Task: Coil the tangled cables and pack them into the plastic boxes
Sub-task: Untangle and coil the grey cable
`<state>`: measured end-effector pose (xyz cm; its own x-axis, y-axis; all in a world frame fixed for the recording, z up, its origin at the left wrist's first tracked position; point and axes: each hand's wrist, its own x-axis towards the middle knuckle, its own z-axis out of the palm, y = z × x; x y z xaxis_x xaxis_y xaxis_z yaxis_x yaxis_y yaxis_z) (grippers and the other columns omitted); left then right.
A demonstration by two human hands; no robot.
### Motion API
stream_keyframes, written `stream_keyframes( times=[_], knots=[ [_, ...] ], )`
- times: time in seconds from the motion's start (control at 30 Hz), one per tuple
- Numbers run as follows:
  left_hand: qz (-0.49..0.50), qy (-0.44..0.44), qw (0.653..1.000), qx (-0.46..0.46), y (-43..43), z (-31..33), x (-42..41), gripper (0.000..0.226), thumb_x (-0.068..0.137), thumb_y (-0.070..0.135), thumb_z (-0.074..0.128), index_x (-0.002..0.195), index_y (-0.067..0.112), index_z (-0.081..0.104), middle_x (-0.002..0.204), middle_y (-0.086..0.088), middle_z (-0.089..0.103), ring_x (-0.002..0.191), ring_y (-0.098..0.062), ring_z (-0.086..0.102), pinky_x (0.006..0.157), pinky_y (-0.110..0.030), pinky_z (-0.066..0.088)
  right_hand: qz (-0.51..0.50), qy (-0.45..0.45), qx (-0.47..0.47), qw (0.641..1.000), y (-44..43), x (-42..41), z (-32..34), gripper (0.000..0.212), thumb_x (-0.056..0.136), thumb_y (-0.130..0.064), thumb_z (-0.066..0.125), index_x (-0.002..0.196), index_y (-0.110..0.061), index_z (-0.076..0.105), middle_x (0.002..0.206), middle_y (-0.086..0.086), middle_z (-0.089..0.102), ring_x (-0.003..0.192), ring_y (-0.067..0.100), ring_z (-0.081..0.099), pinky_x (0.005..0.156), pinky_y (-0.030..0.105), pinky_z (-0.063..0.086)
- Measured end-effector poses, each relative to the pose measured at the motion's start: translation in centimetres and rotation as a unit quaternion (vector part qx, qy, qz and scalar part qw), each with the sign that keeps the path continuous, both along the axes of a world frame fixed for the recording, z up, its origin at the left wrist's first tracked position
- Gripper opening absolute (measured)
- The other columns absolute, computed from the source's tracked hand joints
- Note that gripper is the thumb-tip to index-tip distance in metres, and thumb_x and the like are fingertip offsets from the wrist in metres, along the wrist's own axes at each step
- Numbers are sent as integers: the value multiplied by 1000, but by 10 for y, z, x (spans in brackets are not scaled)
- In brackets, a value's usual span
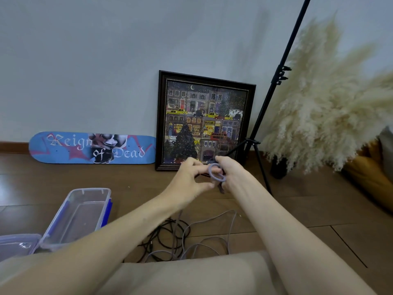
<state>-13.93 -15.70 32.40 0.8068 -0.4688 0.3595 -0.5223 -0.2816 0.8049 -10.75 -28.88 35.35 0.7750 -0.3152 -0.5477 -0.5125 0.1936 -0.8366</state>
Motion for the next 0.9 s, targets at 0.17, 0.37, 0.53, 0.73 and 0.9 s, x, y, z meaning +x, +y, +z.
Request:
stream_keyframes(
  times=[0.17,0.37,0.53,0.73,0.9],
  knots=[
    [176,-187,954,153,-11,-2,-15,30,82,41,67,112,43,65,124,11,35,121,-8,22,104,-31,0,-78,3,38,996,1,1,-1,31,100,-32,43,76,-13,47,50,-1,41,39,13,29,39,21,27],
    [66,-32,980,184,-2,26,-7,19,80,43,68,98,35,70,109,23,47,126,-4,23,108,-39,-11,-162,-68,-29,984,7,-5,2,27,99,-18,42,76,-6,49,59,4,46,47,17,39,44,25,32],
    [-94,103,962,236,7,30,-3,11,79,46,68,81,35,68,126,17,58,134,-3,30,114,-50,-5,-218,-170,-158,948,10,1,-3,44,101,-27,40,60,-10,44,58,7,52,45,21,41,52,30,34],
    [-35,124,985,112,4,33,-9,24,89,41,59,97,20,53,107,7,69,113,-7,55,115,-50,-12,-274,-181,-137,935,8,4,-10,43,98,-27,39,57,-13,36,53,3,41,45,21,36,50,29,30],
    [26,55,993,103,-6,25,-24,17,97,28,46,97,11,47,103,-12,65,108,-18,56,116,-36,-14,-312,-147,-60,937,10,-7,-9,34,98,-24,38,68,-9,45,62,7,51,48,20,41,48,28,32]
  ],
)
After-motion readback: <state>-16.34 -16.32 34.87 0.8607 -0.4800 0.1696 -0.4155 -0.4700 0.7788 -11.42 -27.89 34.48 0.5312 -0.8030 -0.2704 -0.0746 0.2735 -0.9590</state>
